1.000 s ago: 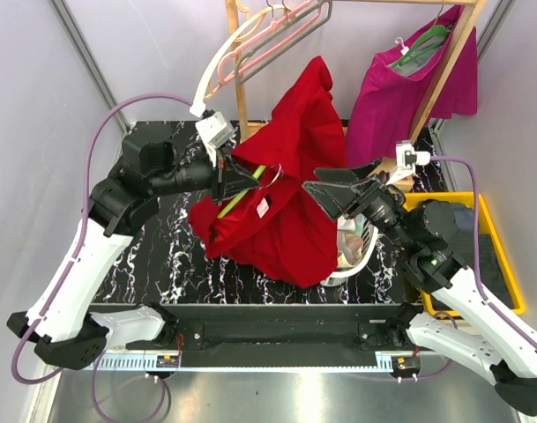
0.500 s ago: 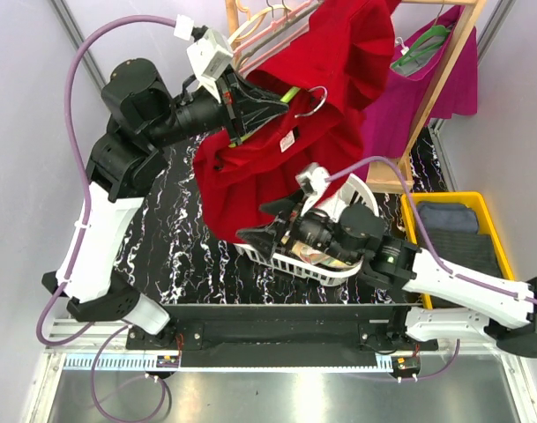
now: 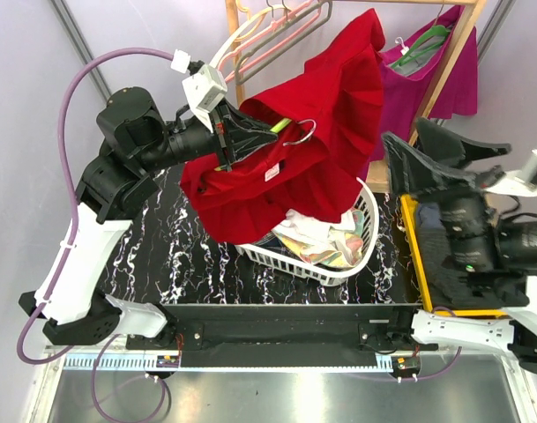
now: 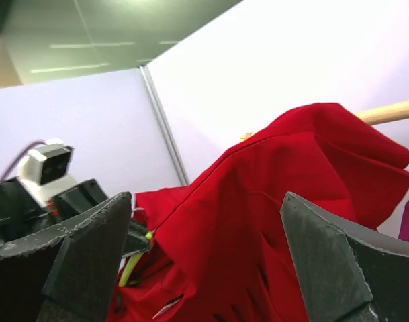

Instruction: Remove the skirt from the hanger

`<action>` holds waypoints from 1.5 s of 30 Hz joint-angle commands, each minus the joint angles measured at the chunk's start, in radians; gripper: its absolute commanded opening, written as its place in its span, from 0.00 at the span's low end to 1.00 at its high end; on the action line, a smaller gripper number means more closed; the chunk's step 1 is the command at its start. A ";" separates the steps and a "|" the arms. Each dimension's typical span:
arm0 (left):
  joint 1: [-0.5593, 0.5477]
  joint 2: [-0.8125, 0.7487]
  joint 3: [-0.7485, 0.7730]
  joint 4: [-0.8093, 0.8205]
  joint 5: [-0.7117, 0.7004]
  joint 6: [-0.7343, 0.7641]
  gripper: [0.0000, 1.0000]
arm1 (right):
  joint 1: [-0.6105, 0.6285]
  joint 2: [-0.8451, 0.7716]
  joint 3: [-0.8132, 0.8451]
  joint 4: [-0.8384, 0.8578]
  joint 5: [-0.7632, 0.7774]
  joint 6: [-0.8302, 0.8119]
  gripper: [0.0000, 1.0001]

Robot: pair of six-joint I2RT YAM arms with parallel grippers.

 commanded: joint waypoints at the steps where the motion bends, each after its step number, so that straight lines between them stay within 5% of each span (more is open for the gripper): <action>1: -0.008 -0.054 0.004 0.197 0.018 0.007 0.00 | -0.001 0.175 0.046 0.031 0.113 -0.076 1.00; 11: -0.021 -0.106 -0.093 0.197 0.035 0.025 0.00 | -0.047 0.433 0.374 -0.143 0.113 0.077 0.99; 21: -0.021 -0.145 -0.125 0.197 0.023 0.059 0.00 | -0.217 0.408 0.330 -0.242 0.033 0.342 0.64; 25: -0.021 -0.146 -0.122 0.198 0.022 0.068 0.00 | -0.236 0.419 0.351 -0.285 0.017 0.378 0.32; 29: -0.021 -0.148 -0.124 0.198 0.012 0.074 0.00 | -0.237 0.422 0.368 -0.299 0.012 0.395 0.15; 37: -0.021 -0.154 -0.157 0.192 -0.005 0.108 0.00 | -0.241 0.424 0.428 -0.305 -0.016 0.393 0.13; 45: -0.021 -0.160 -0.294 0.186 -0.041 0.142 0.00 | -0.241 0.565 0.807 -0.380 -0.253 0.367 0.14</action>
